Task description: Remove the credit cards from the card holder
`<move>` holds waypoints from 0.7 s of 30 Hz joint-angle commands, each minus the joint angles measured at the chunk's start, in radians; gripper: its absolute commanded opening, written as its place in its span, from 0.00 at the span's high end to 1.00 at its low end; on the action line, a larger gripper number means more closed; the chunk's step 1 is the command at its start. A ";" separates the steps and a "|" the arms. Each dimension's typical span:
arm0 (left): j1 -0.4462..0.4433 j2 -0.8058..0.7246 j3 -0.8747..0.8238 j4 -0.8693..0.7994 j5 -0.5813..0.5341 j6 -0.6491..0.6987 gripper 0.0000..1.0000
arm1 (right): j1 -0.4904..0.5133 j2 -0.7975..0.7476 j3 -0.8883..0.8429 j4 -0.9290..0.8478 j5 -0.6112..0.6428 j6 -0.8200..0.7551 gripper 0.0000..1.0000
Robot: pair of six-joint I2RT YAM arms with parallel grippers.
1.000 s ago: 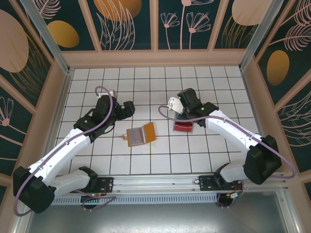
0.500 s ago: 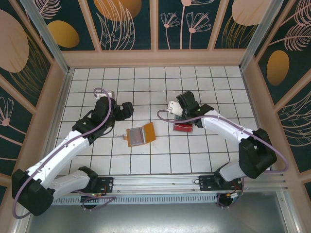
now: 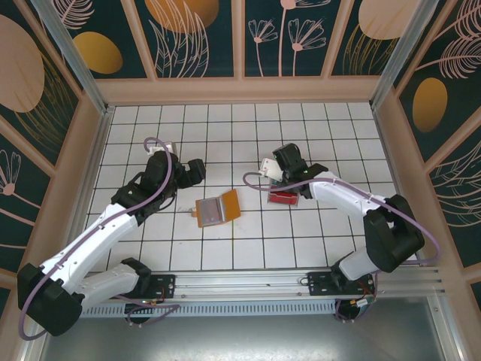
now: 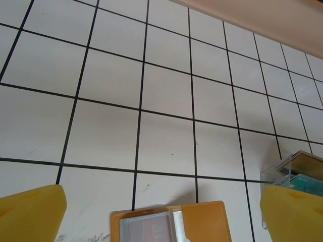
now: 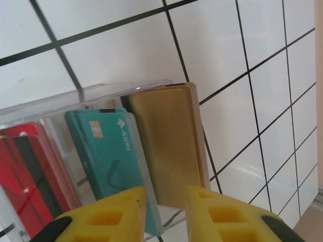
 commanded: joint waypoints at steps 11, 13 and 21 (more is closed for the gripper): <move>0.001 -0.025 -0.015 -0.009 0.002 0.020 0.01 | -0.030 0.029 0.097 0.066 0.047 0.184 0.74; -0.001 -0.018 -0.016 -0.008 0.016 0.016 0.01 | -0.026 0.029 0.136 0.033 0.046 0.280 0.75; 0.000 0.041 -0.017 -0.029 0.077 -0.020 0.01 | 0.081 -0.021 0.181 0.011 -0.038 0.697 0.70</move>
